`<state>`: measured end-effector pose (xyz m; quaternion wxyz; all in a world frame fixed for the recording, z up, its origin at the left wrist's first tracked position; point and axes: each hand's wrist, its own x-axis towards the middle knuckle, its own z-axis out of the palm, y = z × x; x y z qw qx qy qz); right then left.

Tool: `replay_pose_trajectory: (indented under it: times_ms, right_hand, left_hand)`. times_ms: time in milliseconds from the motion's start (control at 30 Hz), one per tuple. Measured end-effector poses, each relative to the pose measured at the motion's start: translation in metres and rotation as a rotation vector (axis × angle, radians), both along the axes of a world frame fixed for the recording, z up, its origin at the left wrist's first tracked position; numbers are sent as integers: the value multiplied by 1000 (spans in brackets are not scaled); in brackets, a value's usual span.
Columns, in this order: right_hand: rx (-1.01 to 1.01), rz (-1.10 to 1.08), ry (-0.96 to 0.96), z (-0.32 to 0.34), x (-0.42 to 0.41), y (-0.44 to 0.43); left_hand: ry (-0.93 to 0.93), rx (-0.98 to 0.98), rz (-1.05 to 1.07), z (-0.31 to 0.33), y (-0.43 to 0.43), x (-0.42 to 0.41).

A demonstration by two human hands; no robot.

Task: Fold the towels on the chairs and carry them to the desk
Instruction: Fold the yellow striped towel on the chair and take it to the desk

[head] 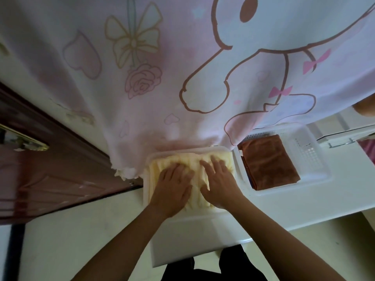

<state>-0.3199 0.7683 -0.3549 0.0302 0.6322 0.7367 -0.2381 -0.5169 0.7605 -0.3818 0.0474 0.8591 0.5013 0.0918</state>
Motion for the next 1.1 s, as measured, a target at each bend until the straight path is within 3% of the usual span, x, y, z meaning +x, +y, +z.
replay_pose_trajectory:
  times_ms: [67,200,367,867,1100]
  right_hand:
    - [-114,88,-131,-2,1,4]
    - [-189,234,-357,1,3,24]
    - [-338,229,-304,-6,2,50]
    - [-208,234,-110,-38,25,49]
    - [-166,314,-293,-37,23,85]
  left_hand:
    - [81,-241,100,0,7,-5]
    - [207,-523,-10,-1,27,-14]
    - [252,-779,-116,0,54,-38]
    - [177,-495,26,-49,32,-17]
    - [201,-503,118,-46,49,-3]
